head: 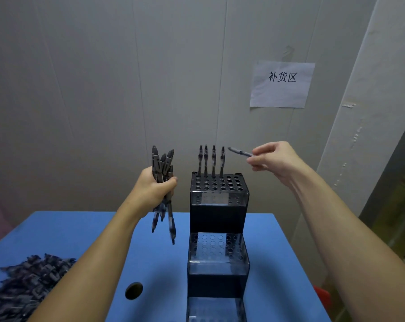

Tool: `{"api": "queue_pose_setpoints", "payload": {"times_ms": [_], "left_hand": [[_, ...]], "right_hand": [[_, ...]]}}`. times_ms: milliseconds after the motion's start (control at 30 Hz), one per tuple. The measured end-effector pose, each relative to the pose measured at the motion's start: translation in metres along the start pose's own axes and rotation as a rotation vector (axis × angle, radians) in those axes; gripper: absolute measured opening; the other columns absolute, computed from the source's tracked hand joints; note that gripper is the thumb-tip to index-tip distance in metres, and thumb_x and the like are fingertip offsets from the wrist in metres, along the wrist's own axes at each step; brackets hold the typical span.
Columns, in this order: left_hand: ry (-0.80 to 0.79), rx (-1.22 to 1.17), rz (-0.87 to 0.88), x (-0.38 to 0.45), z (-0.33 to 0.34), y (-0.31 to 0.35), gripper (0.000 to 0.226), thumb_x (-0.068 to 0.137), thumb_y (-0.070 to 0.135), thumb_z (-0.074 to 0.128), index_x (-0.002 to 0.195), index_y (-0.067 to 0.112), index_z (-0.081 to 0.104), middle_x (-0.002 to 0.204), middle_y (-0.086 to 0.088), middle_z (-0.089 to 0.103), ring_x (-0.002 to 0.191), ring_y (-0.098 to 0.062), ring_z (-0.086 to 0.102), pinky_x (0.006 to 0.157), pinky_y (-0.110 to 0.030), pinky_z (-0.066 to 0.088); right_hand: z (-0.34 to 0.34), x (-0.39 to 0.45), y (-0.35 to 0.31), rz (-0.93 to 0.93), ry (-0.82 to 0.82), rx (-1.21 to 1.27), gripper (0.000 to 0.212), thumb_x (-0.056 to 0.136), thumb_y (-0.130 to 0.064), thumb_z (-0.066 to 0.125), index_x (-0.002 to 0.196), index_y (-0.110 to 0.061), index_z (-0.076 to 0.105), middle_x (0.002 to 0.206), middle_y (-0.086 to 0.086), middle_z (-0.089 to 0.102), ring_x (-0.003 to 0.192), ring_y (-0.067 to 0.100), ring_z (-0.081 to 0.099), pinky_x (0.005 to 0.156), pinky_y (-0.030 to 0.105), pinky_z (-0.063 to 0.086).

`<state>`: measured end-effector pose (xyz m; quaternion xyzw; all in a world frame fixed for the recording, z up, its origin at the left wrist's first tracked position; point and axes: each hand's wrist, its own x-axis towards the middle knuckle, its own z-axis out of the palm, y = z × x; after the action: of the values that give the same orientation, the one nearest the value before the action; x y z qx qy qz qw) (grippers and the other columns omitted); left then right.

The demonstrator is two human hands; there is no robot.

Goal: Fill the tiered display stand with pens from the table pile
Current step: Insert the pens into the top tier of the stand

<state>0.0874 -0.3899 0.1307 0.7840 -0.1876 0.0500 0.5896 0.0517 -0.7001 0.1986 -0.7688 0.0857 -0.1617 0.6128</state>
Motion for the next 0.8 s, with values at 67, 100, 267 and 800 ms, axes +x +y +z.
{"api": "queue_pose_setpoints", "payload": {"times_ms": [67,100,267,800], "left_hand": [[0.006,-0.005,-0.01,0.001,-0.001,-0.002,0.014,0.096,0.004,0.064,0.084,0.004,0.057,0.061,-0.004,0.055,0.06,-0.024,0.055,0.065,-0.041,0.053],[0.009,-0.008,-0.013,0.001,-0.001,-0.002,0.014,0.096,0.004,0.064,0.084,0.004,0.057,0.061,-0.004,0.055,0.06,-0.024,0.055,0.065,-0.04,0.053],[0.026,-0.006,-0.011,0.001,0.002,-0.002,0.013,0.096,0.004,0.065,0.086,-0.001,0.058,0.065,-0.009,0.055,0.062,-0.026,0.055,0.065,-0.041,0.055],[0.023,0.023,-0.025,-0.003,0.002,-0.001,0.011,0.096,0.003,0.064,0.088,0.0,0.058,0.07,-0.014,0.055,0.065,-0.028,0.054,0.069,-0.047,0.056]], "right_hand": [[-0.002,0.002,-0.003,-0.037,0.053,-0.01,0.026,0.073,0.012,0.083,0.096,0.009,0.07,0.078,0.016,0.066,0.059,0.022,0.064,0.061,0.027,0.063],[-0.002,0.002,-0.004,-0.058,0.063,0.001,0.023,0.073,0.01,0.084,0.093,0.009,0.072,0.075,0.014,0.066,0.059,0.021,0.064,0.061,0.027,0.062],[0.007,0.006,-0.003,-0.15,0.091,0.024,0.009,0.082,-0.004,0.083,0.082,-0.003,0.074,0.068,0.008,0.065,0.058,0.016,0.06,0.055,0.024,0.057],[0.041,0.014,-0.015,-0.3,0.083,-0.661,0.025,0.095,-0.027,0.071,0.086,-0.004,0.072,0.081,0.008,0.07,0.066,0.021,0.072,0.064,0.026,0.058]]}}
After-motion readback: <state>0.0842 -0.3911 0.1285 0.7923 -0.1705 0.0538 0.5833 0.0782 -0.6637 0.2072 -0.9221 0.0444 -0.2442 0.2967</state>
